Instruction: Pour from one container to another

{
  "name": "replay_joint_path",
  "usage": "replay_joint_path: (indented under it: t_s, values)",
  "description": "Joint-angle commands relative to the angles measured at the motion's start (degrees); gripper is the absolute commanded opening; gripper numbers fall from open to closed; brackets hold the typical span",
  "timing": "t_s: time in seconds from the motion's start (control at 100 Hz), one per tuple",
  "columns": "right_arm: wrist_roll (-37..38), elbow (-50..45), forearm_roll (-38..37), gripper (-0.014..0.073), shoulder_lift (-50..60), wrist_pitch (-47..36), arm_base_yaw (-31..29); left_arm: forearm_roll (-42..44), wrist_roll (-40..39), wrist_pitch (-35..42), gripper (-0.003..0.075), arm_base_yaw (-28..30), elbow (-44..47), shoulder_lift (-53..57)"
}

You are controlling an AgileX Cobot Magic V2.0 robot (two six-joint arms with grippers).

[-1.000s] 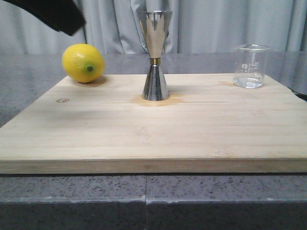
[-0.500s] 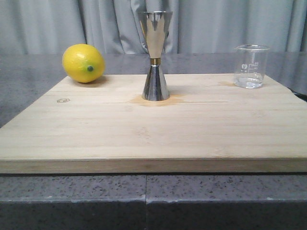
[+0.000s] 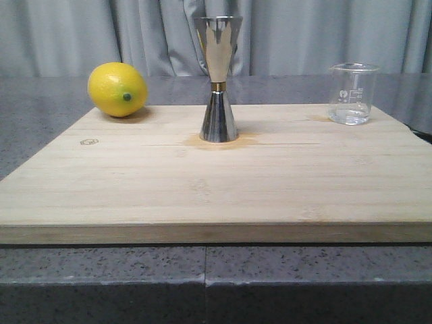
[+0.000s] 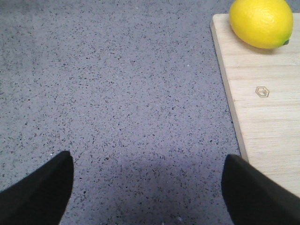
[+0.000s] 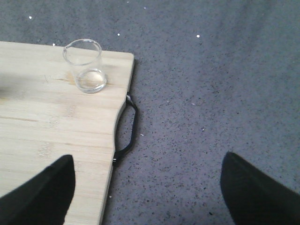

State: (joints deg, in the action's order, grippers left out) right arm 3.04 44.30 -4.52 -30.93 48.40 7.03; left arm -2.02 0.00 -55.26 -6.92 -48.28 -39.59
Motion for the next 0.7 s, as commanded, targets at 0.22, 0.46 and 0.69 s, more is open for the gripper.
replay_joint_path:
  t_s: [0.22, 0.46, 0.69]
  values:
    - [0.06, 0.76, -2.7, 0.0542, 0.56, -4.77, -0.37, -0.62, -0.89, 6.45, 0.0577, 0.11, -1.12, 0.48]
    - [0.06, 0.76, -2.7, 0.0206, 0.56, -4.77, -0.37, -0.62, -0.89, 6.66, 0.045, 0.11, -1.12, 0.48]
    - [0.06, 0.76, -2.7, -0.0008, 0.56, -4.88, -0.37, -0.62, -0.89, 6.66, 0.0184, 0.11, -1.12, 0.48]
